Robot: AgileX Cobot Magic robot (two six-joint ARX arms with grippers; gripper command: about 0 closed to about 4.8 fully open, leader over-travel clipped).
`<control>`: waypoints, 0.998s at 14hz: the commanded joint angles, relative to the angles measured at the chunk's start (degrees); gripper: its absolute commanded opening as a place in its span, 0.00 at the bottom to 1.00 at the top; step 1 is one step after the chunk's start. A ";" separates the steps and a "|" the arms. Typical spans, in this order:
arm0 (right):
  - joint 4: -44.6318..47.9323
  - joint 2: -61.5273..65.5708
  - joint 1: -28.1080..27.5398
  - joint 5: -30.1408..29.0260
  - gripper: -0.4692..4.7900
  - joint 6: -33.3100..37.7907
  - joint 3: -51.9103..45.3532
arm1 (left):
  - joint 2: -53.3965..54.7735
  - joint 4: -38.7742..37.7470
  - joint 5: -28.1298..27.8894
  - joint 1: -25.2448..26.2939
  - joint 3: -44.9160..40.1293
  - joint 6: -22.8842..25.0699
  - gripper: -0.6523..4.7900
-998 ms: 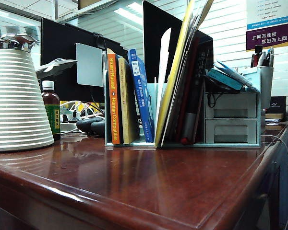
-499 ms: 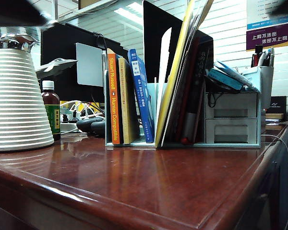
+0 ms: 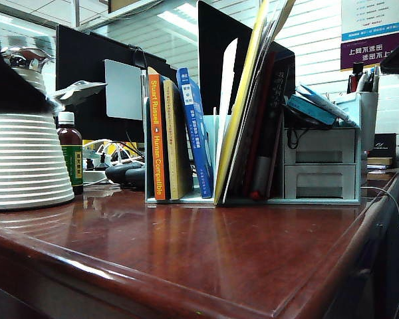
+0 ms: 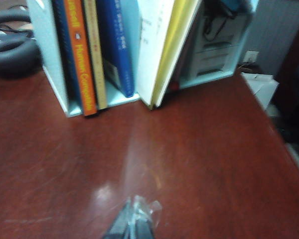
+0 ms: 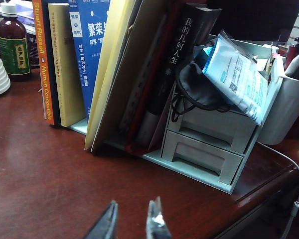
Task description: Pick up the blue book and put it on the bookshelf.
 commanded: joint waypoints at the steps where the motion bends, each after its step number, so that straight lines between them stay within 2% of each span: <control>1: 0.74 -0.04 0.04 0.22 0.25 0.28 0.28 | -0.11 3.72 0.07 0.00 -0.76 -1.31 0.11; 3: 0.74 -0.04 0.04 0.22 0.25 0.26 0.28 | -2.78 1.66 -4.57 0.57 -0.81 -1.42 0.11; 4: 0.74 -0.04 0.04 0.22 0.25 0.26 0.28 | -8.72 -1.62 -4.13 6.25 -2.12 -0.85 0.11; 6: 0.72 -0.04 0.04 0.26 0.25 0.28 0.28 | -18.10 -2.25 1.64 15.76 -5.66 -0.63 0.11; 7: 0.70 -0.02 0.02 0.24 0.25 0.28 0.28 | -22.64 -5.09 3.72 19.69 -7.10 -0.72 0.11; 10: 0.72 -0.04 0.04 0.22 0.25 0.26 0.28 | -30.91 -13.44 7.89 27.96 -9.38 -2.73 0.11; 11: 0.72 -0.02 0.04 0.24 0.25 0.26 0.28 | -32.22 -15.56 8.55 30.29 -9.40 -2.47 0.11; 12: 0.61 -0.22 0.04 0.24 0.25 0.26 0.26 | -32.13 -16.48 7.23 33.27 -9.40 1.18 0.11; 14: 0.63 -0.26 0.02 0.39 0.25 0.26 0.26 | -32.13 -16.63 5.44 33.05 -9.40 3.15 0.11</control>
